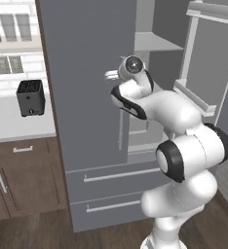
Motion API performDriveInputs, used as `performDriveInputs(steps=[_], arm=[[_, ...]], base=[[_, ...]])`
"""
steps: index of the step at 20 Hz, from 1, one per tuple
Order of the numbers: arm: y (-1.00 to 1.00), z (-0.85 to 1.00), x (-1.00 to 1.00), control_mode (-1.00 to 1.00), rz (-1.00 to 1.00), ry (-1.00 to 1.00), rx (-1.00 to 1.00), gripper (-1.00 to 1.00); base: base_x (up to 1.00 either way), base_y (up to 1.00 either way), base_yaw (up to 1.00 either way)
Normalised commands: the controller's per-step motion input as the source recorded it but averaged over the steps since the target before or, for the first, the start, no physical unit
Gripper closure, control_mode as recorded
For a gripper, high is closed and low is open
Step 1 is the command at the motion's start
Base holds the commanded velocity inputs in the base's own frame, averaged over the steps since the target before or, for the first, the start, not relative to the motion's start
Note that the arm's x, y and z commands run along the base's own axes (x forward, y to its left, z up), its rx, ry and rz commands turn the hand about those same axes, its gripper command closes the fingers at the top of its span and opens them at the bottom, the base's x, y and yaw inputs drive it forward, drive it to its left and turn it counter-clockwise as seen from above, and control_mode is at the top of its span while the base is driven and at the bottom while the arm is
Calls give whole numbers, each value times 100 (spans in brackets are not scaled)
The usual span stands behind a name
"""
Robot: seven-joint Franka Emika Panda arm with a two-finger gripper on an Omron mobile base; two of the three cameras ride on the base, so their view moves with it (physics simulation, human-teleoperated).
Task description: Take the strawberry from the fridge and place it on top of the pancake, located on the dining counter.
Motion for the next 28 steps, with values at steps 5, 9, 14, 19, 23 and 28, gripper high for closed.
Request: performDriveInputs(steps=[5,9,14,19,23,28], arm=[[18,0,-45,-100,-12,0,0,100],[25,0,-73,-100,-12,0,0,100],[40,0,-75,-100,-13,0,0,100],[40,0,-83,-100,-11,0,0,100],[45,0,-84,-100,-11,0,0,100],[60,0,-68,-100,-13,0,0,100]], base=[[0,0,0],[0,0,0],[0,0,0],[0,0,0],[0,0,0],[0,0,0]])
